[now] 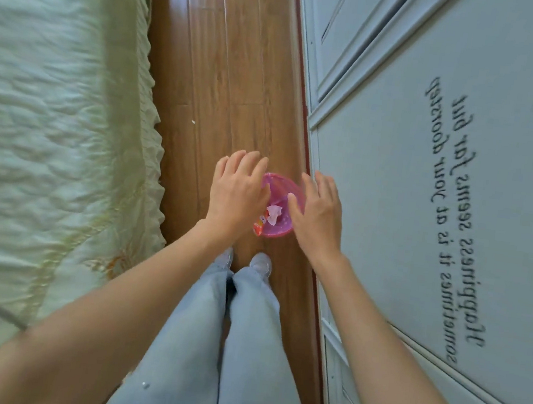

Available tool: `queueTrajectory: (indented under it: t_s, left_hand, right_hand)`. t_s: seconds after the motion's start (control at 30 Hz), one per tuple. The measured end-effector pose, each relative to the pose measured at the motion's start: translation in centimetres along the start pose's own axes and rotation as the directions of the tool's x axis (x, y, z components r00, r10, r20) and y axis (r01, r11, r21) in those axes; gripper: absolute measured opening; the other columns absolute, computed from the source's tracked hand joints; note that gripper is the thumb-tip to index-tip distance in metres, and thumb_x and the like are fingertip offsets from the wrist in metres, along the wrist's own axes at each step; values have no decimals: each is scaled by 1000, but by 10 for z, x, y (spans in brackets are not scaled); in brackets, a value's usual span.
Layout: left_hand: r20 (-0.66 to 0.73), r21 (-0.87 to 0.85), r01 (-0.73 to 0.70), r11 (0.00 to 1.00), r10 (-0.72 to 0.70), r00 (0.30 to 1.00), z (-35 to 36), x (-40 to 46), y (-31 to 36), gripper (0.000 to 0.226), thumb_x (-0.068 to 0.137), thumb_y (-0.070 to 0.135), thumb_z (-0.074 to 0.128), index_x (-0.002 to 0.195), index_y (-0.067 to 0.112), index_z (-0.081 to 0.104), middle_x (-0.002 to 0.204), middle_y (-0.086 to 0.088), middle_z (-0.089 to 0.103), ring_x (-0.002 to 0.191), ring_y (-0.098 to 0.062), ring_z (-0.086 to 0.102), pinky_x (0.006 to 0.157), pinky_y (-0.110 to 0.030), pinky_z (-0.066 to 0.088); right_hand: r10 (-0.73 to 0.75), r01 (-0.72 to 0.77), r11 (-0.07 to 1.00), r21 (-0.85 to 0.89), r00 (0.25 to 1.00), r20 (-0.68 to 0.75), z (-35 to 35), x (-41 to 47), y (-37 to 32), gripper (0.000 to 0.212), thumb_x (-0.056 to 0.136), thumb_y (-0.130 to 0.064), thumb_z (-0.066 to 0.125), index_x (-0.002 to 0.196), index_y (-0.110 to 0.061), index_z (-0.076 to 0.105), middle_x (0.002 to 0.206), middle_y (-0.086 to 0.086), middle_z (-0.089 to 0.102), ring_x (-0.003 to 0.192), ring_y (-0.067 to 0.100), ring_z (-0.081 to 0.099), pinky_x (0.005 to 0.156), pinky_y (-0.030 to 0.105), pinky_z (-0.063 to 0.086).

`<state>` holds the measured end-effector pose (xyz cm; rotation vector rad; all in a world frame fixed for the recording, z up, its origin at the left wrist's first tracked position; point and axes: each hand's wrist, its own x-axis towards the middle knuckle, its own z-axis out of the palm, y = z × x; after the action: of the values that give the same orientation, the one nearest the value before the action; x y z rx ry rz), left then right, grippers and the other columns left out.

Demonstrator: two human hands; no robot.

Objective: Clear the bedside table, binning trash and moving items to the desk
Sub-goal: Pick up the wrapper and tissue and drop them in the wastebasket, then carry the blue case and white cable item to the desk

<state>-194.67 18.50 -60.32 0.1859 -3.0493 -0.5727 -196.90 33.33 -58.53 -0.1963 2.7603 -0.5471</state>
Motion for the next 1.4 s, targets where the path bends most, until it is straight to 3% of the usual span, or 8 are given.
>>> queueTrajectory:
  t_s: [0.23,0.37,0.47,0.73,0.9,1.07,1.23,1.4]
  left_hand:
    - [-73,44,2,999,1,997,-123,-26,6,41,90,29,35,120,11,55,125,-9,59,119,-31,51,99,-46,41]
    - [-109,63,27,998,-20,994,-160,-42,2,36,86,23,56,120,10,56,123,-11,60,117,-32,53,97,-48,42]
    - [-150,80,82,993,-70,986,-183,-48,-6,36,84,20,58,118,11,57,120,-9,61,114,-30,53,96,-47,43]
    - [-273,78,370,926,-337,901,-241,-73,-29,42,81,24,64,120,10,58,122,-11,60,114,-31,53,95,-47,41]
    - [-370,39,565,824,-514,774,-269,-109,-31,42,83,24,62,122,11,57,125,-12,58,117,-33,51,95,-48,39]
    - [-400,-78,776,625,-733,550,-285,-160,-23,47,90,31,53,134,13,47,137,-9,49,127,-29,41,103,-44,32]
    - [-427,-162,882,443,-837,342,-290,-199,-13,47,91,32,49,134,13,47,140,-10,47,127,-29,42,103,-43,33]
    - [-460,-194,924,331,-862,212,-311,-239,-6,47,91,32,47,134,13,45,140,-10,46,127,-29,40,103,-42,32]
  right_hand:
    - [-82,82,997,-1,991,-109,-71,-53,-63,47,99,-34,43,141,-13,41,153,10,34,146,25,18,116,34,16]
    - [-146,146,989,-9,979,-141,-96,-67,-87,48,98,-36,43,141,-15,42,153,8,34,146,24,18,117,37,17]
    - [-217,215,976,-30,964,-156,-113,-68,-101,47,98,-34,45,140,-14,43,151,9,36,145,24,20,117,37,18]
    - [-461,457,888,-55,883,-92,-149,-48,-151,47,97,-31,49,139,-13,44,151,10,36,145,26,19,118,38,14]
    - [-640,637,766,-83,768,-10,-157,-39,-188,48,96,-34,49,139,-14,44,151,10,35,146,26,18,118,40,13]
    - [-784,789,612,-44,613,92,-152,-55,-219,46,97,-32,50,138,-14,46,151,10,36,145,26,18,118,38,13]
    - [-892,907,421,-28,419,171,-144,-79,-253,48,98,-35,45,142,-15,41,154,11,31,146,27,15,118,38,11]
    - [-940,958,287,11,279,195,-143,-115,-292,49,99,-37,42,142,-14,41,154,10,30,147,27,13,120,43,15]
